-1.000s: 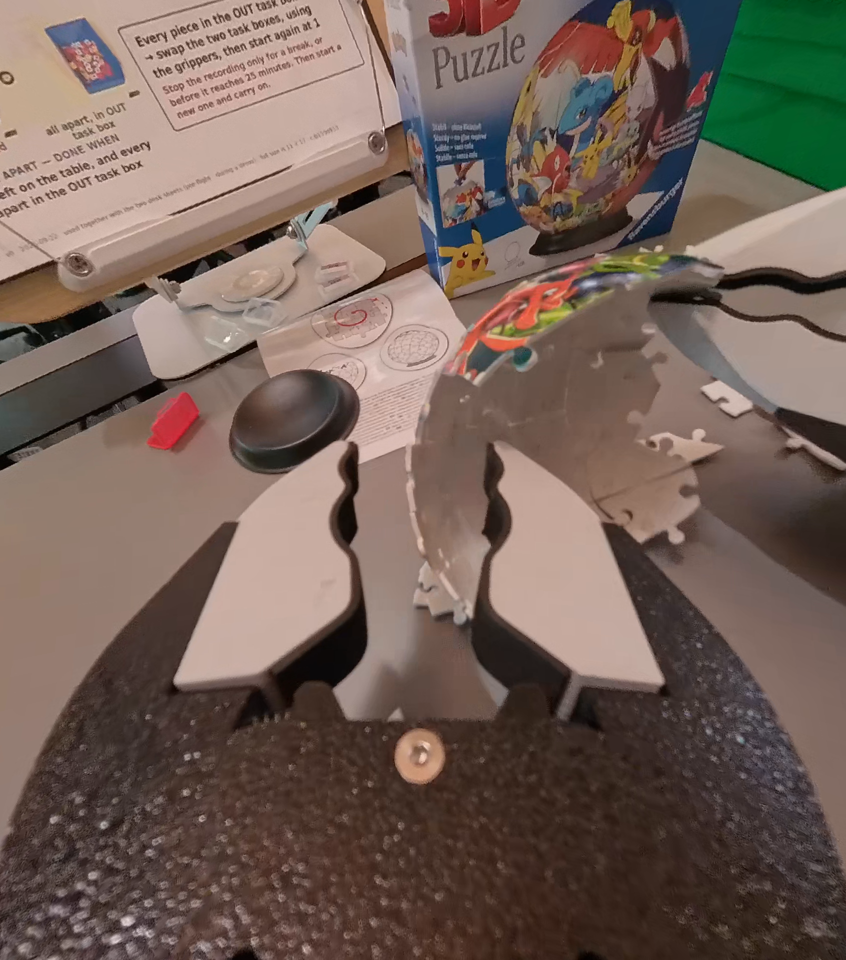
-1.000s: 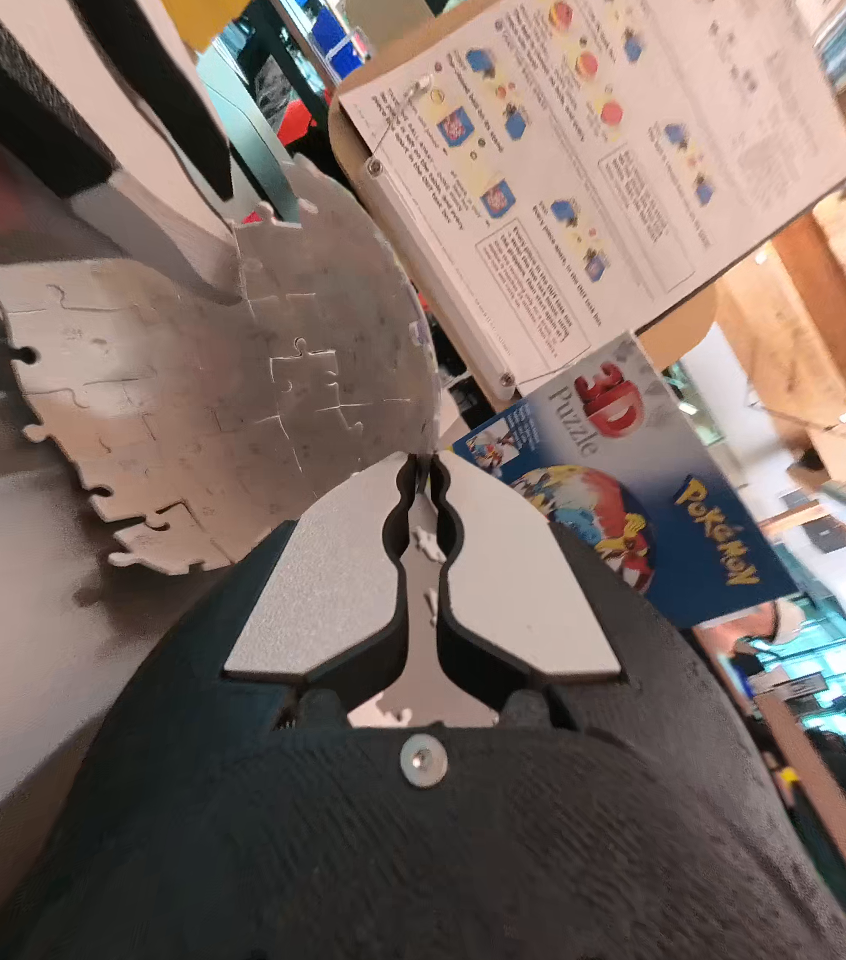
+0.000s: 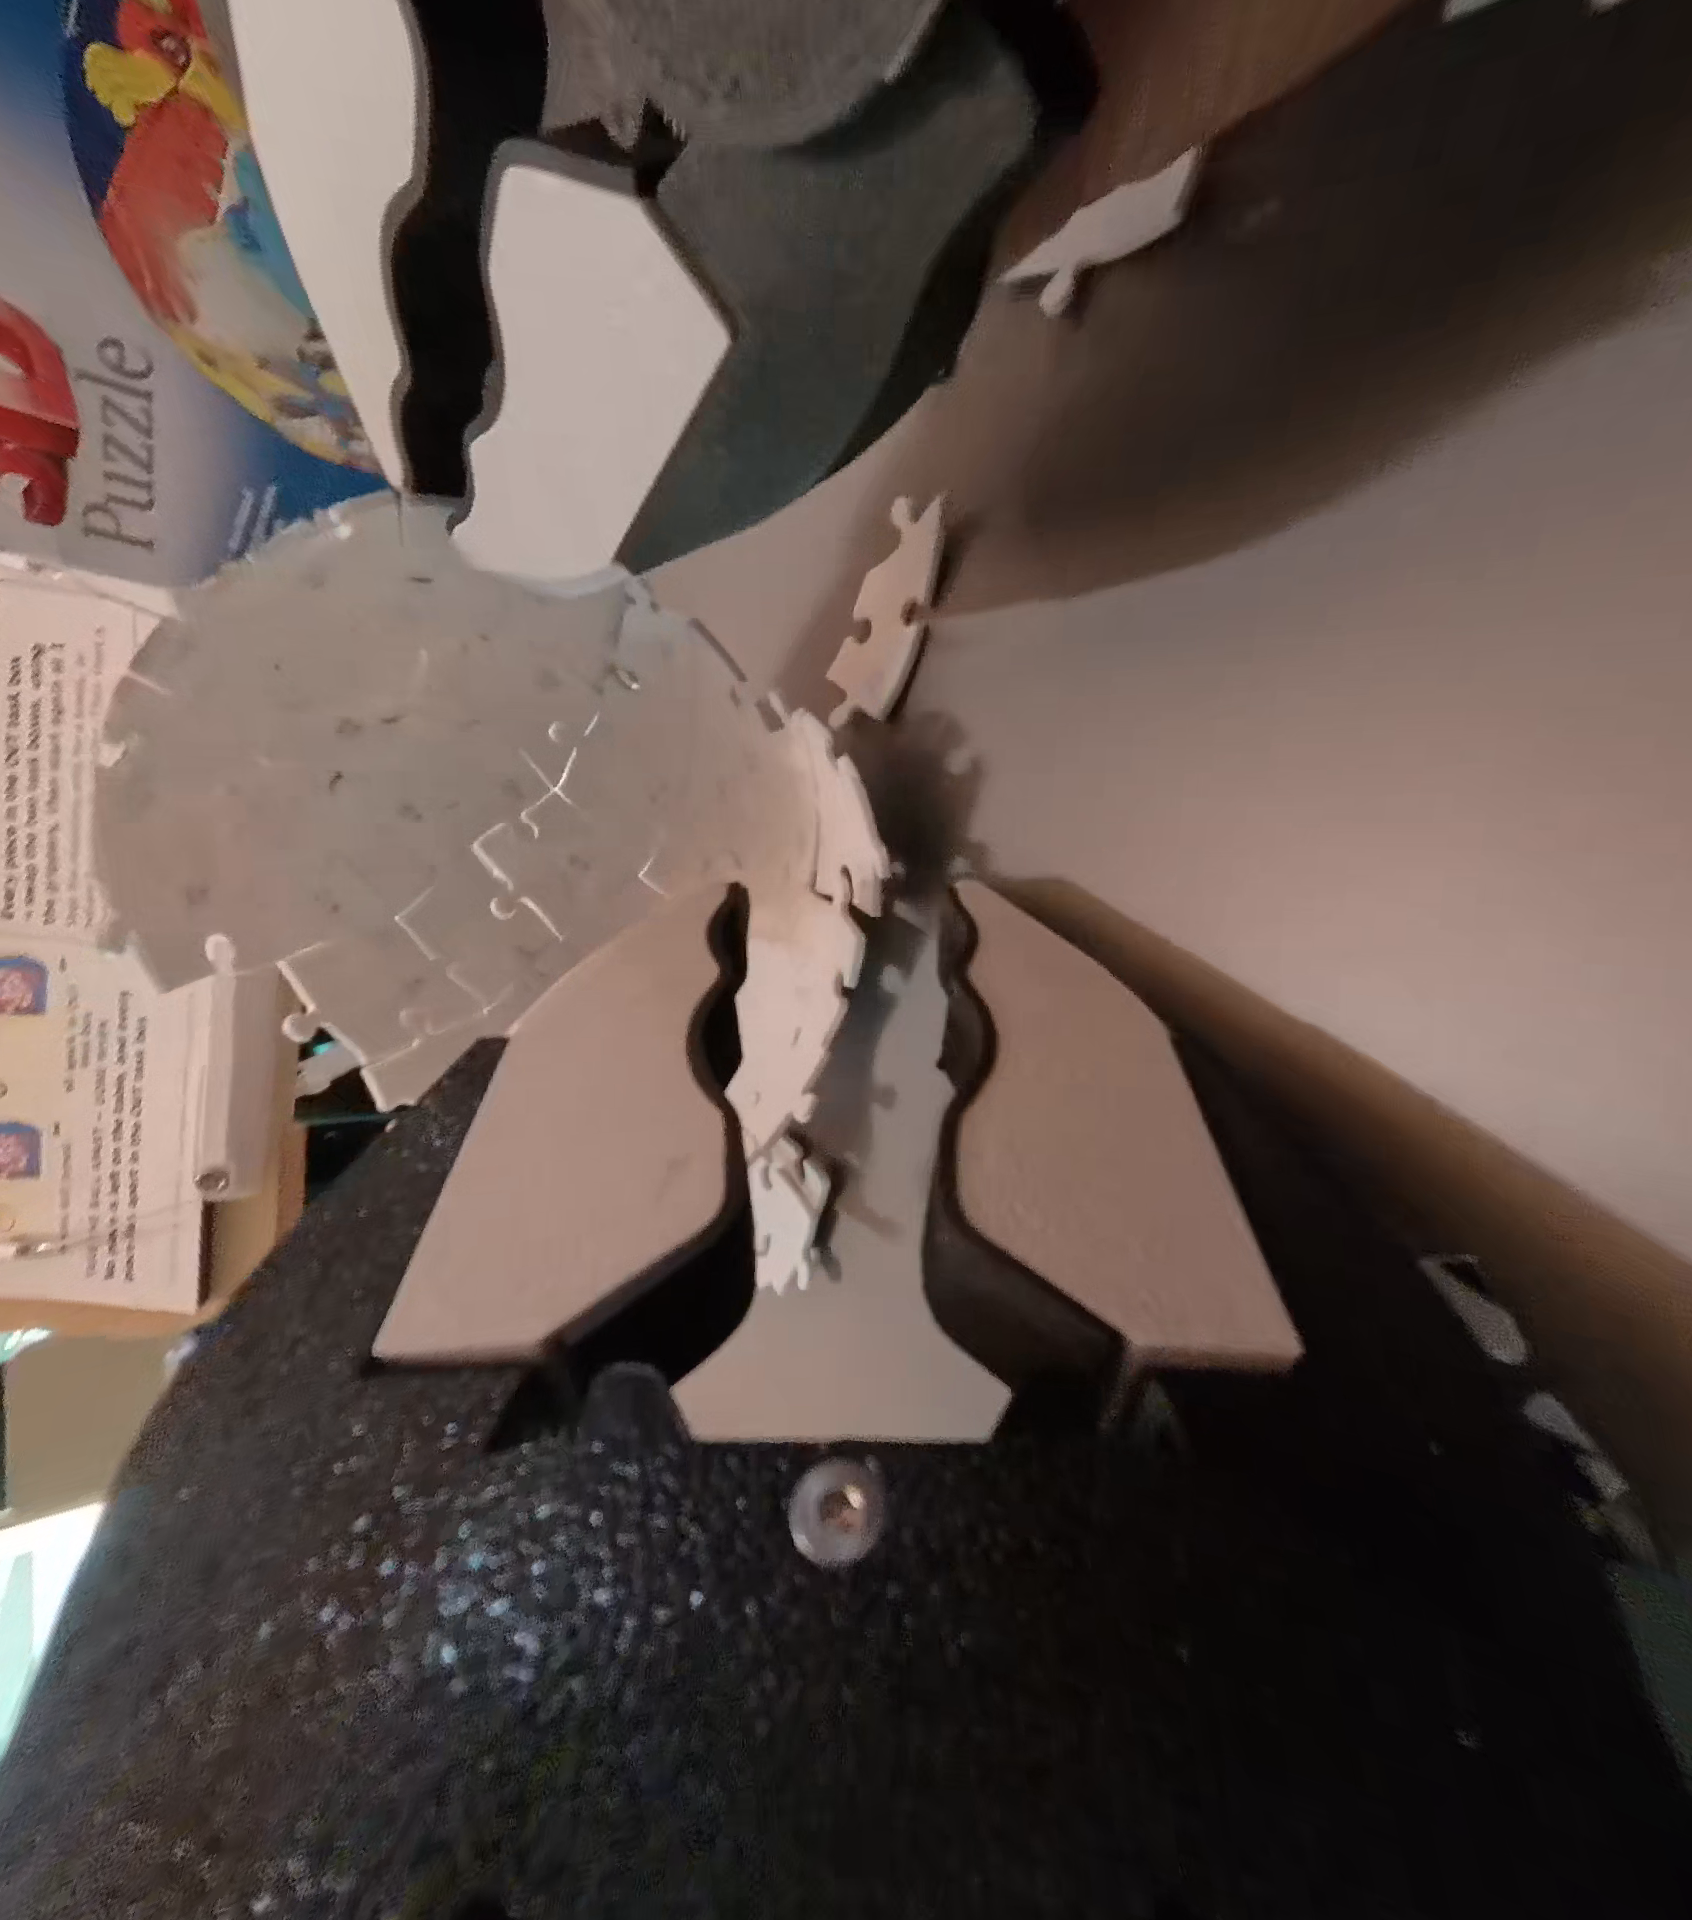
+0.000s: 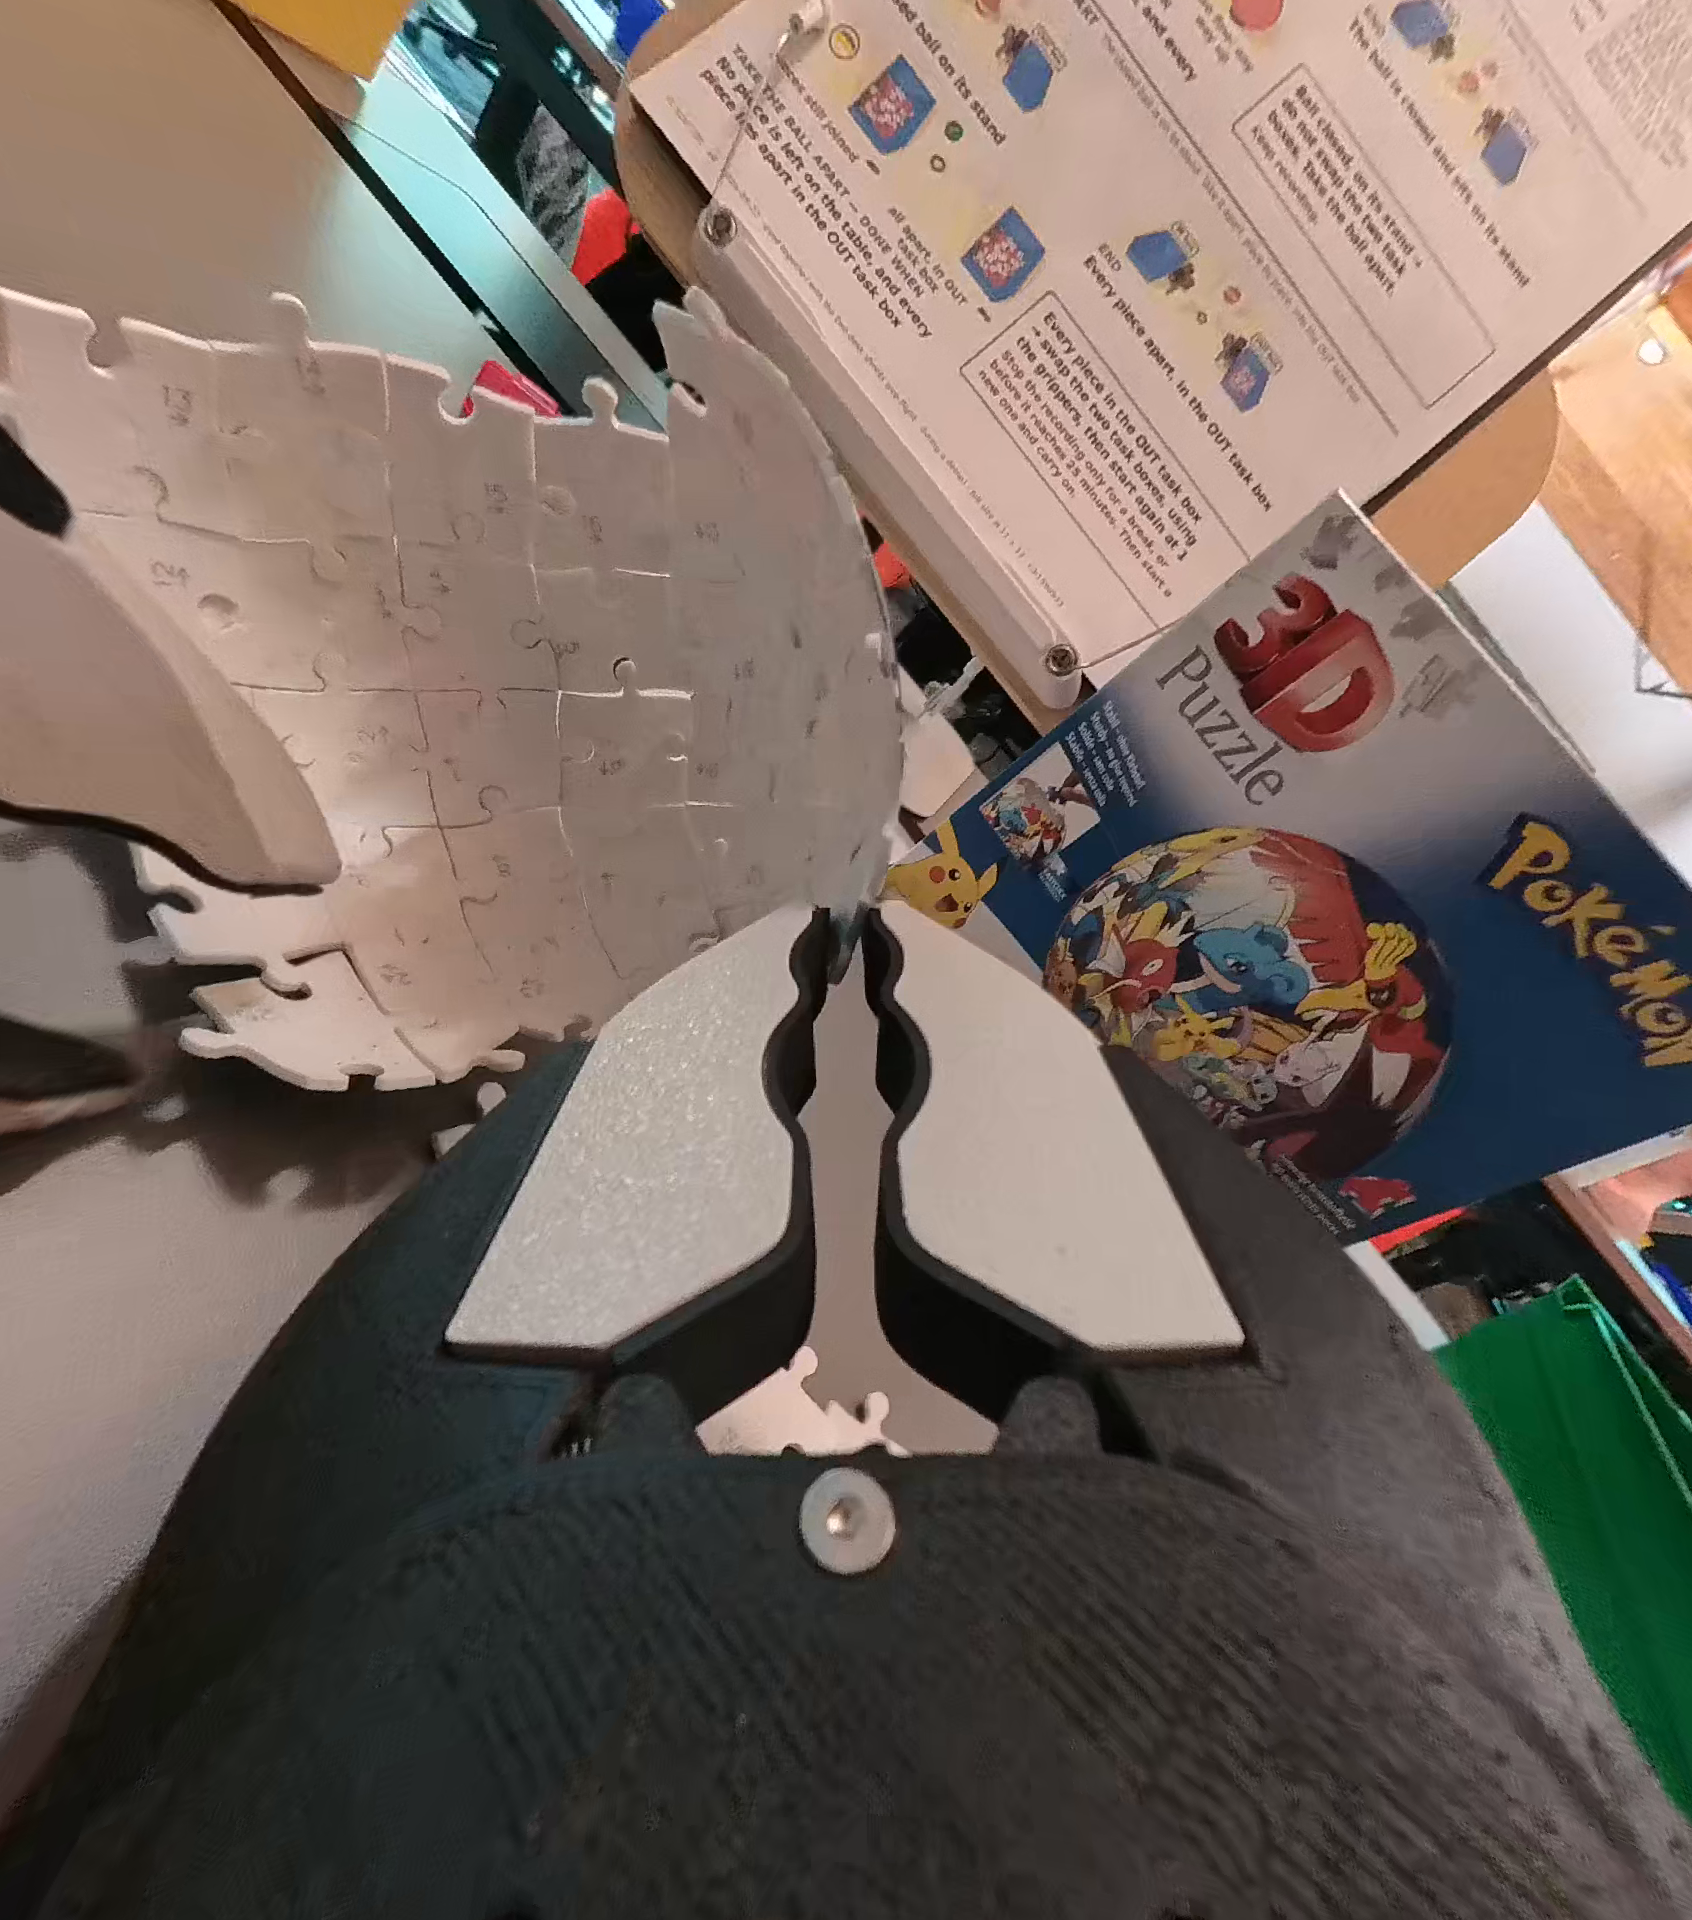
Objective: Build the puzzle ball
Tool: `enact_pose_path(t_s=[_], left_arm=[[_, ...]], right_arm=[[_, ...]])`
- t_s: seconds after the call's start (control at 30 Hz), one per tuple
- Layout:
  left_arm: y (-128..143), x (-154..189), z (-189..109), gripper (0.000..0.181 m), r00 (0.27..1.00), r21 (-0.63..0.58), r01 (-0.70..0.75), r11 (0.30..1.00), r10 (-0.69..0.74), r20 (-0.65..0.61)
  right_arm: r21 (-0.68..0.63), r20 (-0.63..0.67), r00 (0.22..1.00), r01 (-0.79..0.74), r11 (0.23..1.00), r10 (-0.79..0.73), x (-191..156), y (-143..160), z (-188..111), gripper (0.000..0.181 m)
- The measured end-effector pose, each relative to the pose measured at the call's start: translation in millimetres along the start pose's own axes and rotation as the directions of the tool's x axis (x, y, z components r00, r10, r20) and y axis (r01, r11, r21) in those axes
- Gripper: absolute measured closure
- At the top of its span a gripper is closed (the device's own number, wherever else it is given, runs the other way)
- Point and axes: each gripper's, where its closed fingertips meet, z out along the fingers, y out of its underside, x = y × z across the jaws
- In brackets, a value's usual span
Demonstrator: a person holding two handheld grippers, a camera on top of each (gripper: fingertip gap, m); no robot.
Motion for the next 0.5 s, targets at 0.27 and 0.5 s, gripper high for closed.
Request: enact_pose_path(t_s=[0.27, 0.5], left_arm=[[2, -5, 12, 0.156, 0.997, -0.040, -0.082, 0.996, 0.081, -0.004], [3, -3, 17, 0.169, 0.989, -0.065, -0.149, 0.987, 0.149, -0.007]], right_arm=[[-0.008, 0.032, 0.998, -0.050, 0.999, 0.050, 2, 5, 2, 0.175], [0.000, 0.048, 0.996, -0.081, 0.997, 0.081, 4, 5, 2, 0.175]])
